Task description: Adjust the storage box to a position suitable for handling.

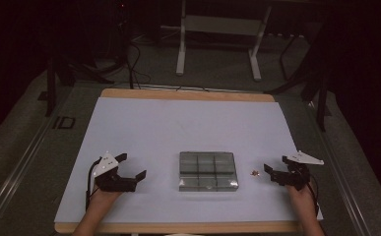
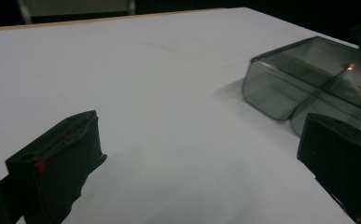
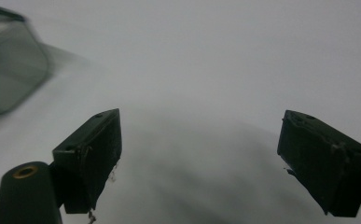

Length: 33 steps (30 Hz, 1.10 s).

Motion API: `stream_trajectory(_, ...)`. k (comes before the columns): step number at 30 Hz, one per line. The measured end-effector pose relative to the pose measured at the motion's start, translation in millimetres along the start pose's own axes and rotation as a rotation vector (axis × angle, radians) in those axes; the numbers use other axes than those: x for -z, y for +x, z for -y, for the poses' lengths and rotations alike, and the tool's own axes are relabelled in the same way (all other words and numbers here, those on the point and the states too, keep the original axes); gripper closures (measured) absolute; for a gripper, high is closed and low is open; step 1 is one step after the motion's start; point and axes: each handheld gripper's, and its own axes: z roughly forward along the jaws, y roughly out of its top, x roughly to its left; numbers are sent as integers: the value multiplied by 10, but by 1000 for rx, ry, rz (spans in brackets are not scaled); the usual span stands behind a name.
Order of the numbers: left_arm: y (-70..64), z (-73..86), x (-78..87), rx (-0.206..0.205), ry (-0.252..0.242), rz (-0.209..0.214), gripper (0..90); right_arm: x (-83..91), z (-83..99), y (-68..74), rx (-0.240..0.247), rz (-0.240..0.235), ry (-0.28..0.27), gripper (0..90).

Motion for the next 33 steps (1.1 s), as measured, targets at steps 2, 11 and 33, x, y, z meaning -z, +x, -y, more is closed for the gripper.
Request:
stream_trajectory(2,-34,-38,-42,-14,9,31,4,-7,-48,28,16,-42,-4,135)
stream_trajectory(11,-162,-120,-220,-61,46,121,147,-106,-155,147,59,-268,-19,143)
stream_trajectory(33,-443,-199,-534,-211,250,293,488,-237,-152,398,298,-533,59,656)
